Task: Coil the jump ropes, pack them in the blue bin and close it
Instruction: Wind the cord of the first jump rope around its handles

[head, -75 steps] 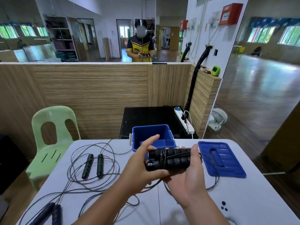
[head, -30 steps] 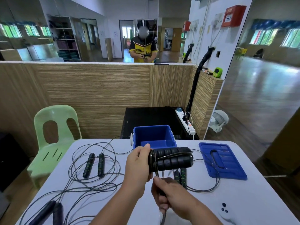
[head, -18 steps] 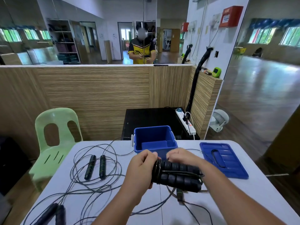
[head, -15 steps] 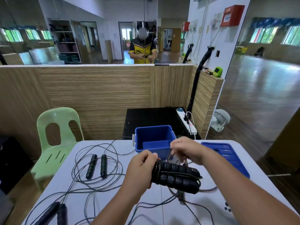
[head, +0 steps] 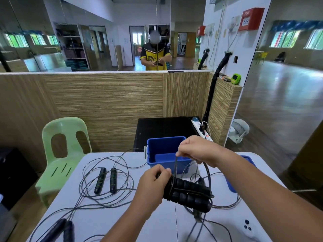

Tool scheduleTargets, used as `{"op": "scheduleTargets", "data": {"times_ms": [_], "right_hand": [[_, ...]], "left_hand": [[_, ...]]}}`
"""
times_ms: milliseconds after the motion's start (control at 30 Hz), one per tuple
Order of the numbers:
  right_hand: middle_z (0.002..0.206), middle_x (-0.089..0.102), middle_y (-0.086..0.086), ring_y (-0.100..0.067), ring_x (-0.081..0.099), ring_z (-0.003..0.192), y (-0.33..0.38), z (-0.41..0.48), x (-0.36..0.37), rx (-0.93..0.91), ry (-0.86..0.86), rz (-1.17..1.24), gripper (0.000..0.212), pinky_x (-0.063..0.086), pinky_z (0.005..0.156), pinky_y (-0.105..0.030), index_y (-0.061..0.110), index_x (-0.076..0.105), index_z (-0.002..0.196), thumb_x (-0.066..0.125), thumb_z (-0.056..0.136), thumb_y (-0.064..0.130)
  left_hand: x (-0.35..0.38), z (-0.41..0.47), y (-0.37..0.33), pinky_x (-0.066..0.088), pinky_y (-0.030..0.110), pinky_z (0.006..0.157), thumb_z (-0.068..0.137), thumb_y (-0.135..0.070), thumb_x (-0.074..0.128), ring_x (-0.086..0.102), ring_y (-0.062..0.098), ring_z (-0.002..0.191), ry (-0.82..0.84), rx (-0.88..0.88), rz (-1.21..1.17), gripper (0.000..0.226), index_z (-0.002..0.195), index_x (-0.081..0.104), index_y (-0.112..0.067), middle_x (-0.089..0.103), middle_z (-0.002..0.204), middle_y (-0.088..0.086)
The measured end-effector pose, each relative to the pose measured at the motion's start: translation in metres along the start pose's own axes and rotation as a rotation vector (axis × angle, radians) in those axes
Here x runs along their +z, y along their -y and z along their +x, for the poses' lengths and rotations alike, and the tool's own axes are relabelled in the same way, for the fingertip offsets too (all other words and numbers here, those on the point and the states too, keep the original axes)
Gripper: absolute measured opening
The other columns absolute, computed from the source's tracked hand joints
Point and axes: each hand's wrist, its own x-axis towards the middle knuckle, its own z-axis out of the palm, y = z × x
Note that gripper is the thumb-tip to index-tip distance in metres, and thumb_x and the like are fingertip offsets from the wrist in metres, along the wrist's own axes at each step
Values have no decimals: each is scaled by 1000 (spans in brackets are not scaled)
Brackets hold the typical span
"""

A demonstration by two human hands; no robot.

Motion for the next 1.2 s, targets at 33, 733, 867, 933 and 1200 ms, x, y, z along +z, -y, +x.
{"op": "scheduleTargets", "data": {"times_ms": [33,733,867,933,1200], "right_hand": [[49,46,9,-6,29,38,1,-1,0,-11,-22,-25,50,21,46,-26,21,52,44,66,91,11],[54,40,3,-9,27,44,4,-51,55,1,-11,211,26,18,43,-24,16,63,76,47,96,18],[57,42,1,-12,27,47,-15,-57,76,7,-14,299,20,18,46,-26,16,61,82,47,96,19],[56,44,2,-13,29,47,-27,-59,89,4,-5,308,23,21,47,-27,18,61,82,45,98,23],[54,47,-3,-12,37,44,-60,-59,128,2,53,359,35,35,45,-26,18,58,84,38,107,35]], "left_hand": [[0,0,1,31,29,46,100,-30,57,40,19,57,1,3,-1,34,80,50,-4,48,65,3],[-11,27,16,35,36,55,97,-35,57,43,18,58,-259,-54,-59,35,67,50,-19,51,61,-3],[-11,29,16,32,33,51,99,-34,56,39,19,55,-282,-65,-78,38,67,45,-17,47,60,1],[-10,30,17,29,29,45,100,-33,54,38,19,53,-282,-81,-92,37,69,46,-15,46,61,4],[-5,29,8,31,28,41,103,-31,52,36,17,46,-251,-128,-193,34,76,45,-11,44,63,6]]}}
